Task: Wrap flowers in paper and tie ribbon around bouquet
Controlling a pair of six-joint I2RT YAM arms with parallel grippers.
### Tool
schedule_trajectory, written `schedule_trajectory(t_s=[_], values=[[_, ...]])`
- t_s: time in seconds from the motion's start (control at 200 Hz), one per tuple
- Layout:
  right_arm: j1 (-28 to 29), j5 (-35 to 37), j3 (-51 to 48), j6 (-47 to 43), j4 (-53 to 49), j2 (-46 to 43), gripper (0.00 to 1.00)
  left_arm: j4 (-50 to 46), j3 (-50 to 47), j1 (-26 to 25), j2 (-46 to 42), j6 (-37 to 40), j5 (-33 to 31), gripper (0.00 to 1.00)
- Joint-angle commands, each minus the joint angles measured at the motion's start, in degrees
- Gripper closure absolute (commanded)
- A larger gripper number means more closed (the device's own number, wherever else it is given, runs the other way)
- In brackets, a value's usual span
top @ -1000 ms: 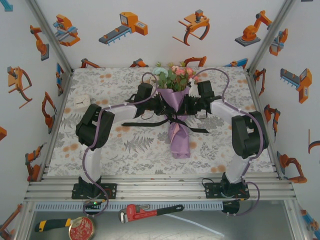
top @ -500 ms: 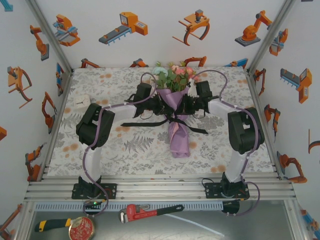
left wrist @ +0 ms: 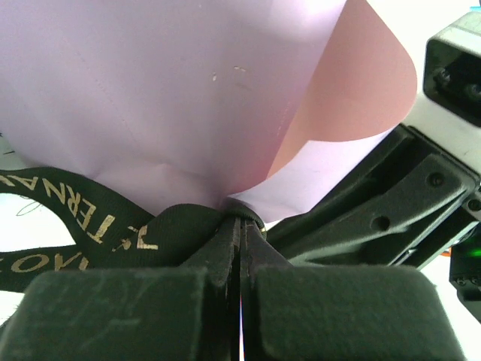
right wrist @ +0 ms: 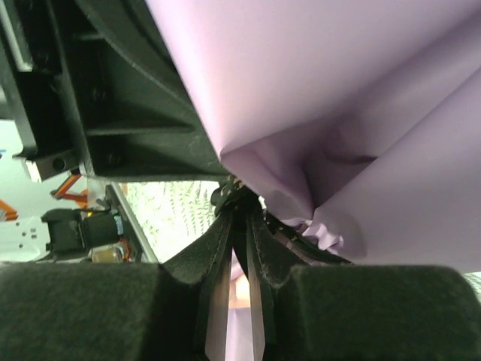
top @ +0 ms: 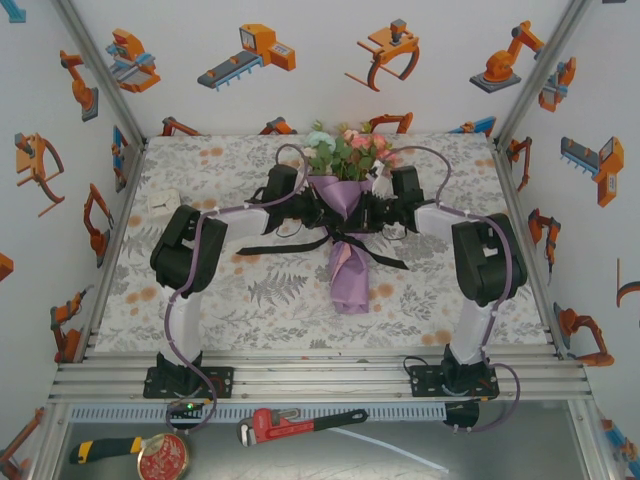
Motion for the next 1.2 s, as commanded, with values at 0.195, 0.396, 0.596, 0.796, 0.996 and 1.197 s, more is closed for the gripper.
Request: schedule_trajectory(t_s=[0.195, 0.396, 0.596, 0.796, 0.996, 1.197], values=[[0.29, 0.05, 0.24, 2.67, 5.88, -0.62, 0.83, 1.44, -1.06, -0.13, -0.10, -0.34, 0.76, 1.00], [-0.29, 4.70, 0.16, -1.48, -0.75, -4.05, 0.73, -0.10, -1.94, -0.14, -1.38, 1.37, -0.40, 1.00], [0.88, 8.89, -0.83, -3.78, -2.14, -5.40, 0.59, -0.29, -1.42, -0.32, -1.69, 1.52, -0.36, 1.00], [1.15, 11.12, -0.75, -1.27, -0.02, -4.28, 0.82, -1.81, -1.48, -0.58, -3.09, 2.83, -1.75, 0.89], [1.09, 12.97, -0.92, -2.99, -4.04, -7.63, 0.82, -15.58, -1.05, -1.01, -9.53, 11.44, -10.79, 0.77], [2.76, 19.99, -4.74, 1.07, -4.75, -14.99, 0.77, -20.23, -2.78, -0.68, -13.77, 14.01, -14.34, 0.75]])
